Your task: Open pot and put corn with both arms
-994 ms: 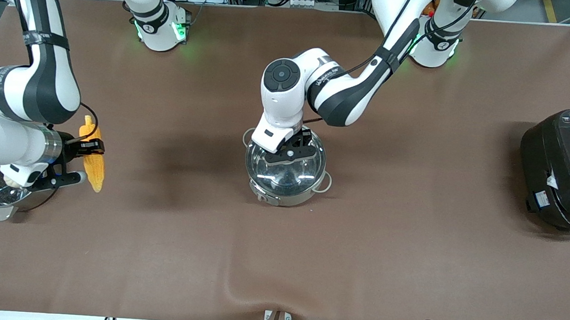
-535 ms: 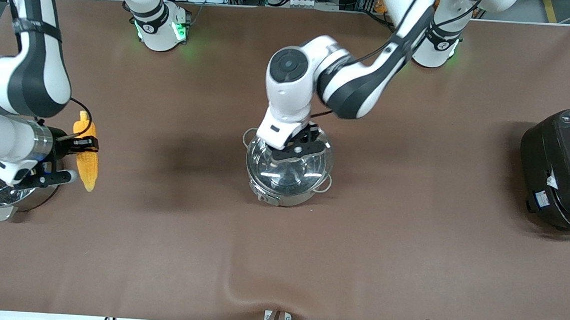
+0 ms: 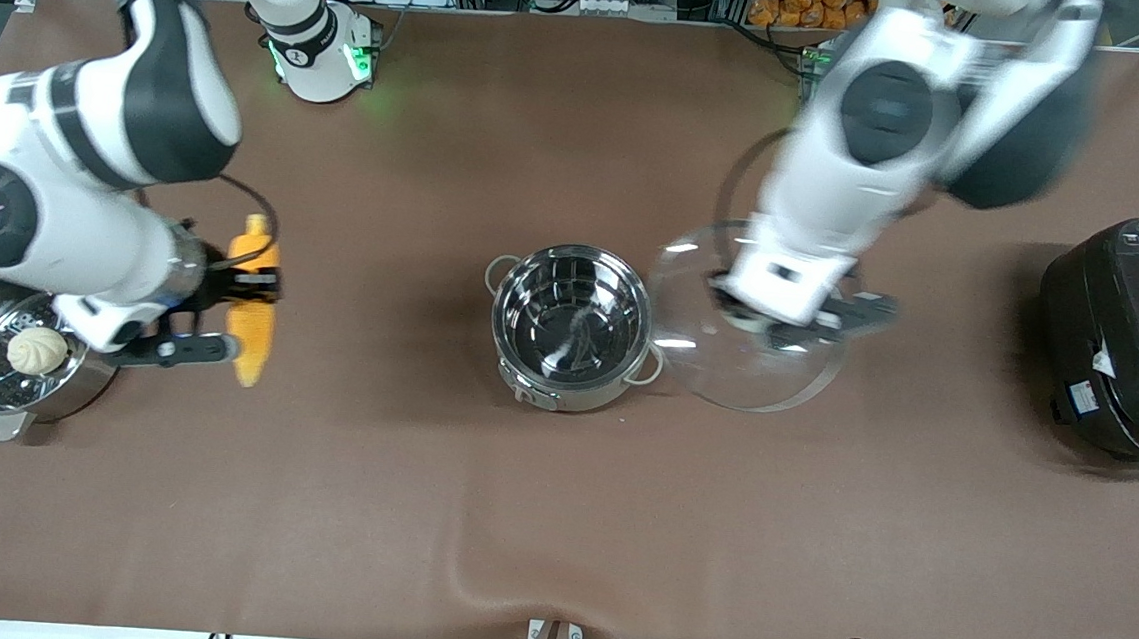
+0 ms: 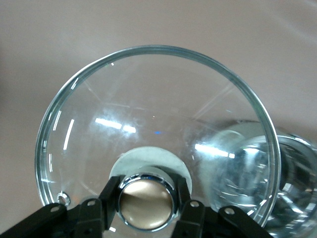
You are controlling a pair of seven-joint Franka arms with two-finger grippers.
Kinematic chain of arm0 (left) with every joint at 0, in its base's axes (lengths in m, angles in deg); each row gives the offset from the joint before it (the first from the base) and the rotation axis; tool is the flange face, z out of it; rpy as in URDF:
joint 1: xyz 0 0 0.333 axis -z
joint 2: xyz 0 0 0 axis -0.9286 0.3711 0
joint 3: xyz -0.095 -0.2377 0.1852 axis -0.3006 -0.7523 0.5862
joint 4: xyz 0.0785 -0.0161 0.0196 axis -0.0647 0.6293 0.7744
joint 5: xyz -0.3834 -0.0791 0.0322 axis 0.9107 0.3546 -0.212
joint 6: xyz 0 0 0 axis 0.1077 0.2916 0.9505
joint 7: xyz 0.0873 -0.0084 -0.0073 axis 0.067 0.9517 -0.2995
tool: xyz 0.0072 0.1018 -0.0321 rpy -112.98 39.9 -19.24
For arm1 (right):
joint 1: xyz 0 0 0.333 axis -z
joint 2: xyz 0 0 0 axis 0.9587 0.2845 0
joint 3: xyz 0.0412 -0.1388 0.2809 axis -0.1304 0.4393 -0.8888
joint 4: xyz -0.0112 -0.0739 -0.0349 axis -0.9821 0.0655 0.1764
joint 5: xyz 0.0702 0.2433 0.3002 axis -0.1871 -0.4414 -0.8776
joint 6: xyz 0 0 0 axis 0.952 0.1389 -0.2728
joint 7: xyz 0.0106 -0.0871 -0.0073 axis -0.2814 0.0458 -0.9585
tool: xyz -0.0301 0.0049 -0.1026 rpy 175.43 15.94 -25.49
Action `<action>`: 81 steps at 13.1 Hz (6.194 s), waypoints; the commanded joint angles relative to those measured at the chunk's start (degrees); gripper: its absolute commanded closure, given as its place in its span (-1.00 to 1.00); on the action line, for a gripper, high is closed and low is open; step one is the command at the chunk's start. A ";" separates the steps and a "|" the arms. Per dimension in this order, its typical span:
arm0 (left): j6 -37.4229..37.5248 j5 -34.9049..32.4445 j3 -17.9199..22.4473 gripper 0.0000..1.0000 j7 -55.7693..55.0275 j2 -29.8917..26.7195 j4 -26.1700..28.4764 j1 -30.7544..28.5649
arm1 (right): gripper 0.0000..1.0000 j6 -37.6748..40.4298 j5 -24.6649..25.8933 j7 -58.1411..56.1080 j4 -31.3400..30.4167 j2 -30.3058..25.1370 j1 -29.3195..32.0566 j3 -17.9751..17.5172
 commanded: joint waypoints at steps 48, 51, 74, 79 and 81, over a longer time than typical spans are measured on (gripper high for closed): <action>-56.14 -2.02 -6.67 -1.00 29.29 -5.12 51.94 -26.40 | -1.00 -3.33 8.88 -6.71 -10.28 -18.63 9.52 1.94; -46.96 -2.98 -7.37 -1.00 29.56 -6.34 43.54 -26.23 | -1.00 -1.05 7.11 -7.80 -8.44 -18.80 12.26 2.11; 8.37 2.29 -1.22 -1.00 29.57 -16.46 5.79 -20.25 | -1.00 6.34 6.93 -8.59 -1.92 -17.31 16.30 1.68; 10.13 1.59 -1.23 -1.00 29.74 -16.63 5.53 -20.43 | -1.00 6.43 6.93 -10.96 -1.92 -17.31 16.48 1.68; 10.57 1.32 -0.88 -1.00 29.83 -16.64 5.61 -20.51 | -1.00 6.52 7.02 -11.41 -2.18 -17.31 16.30 1.68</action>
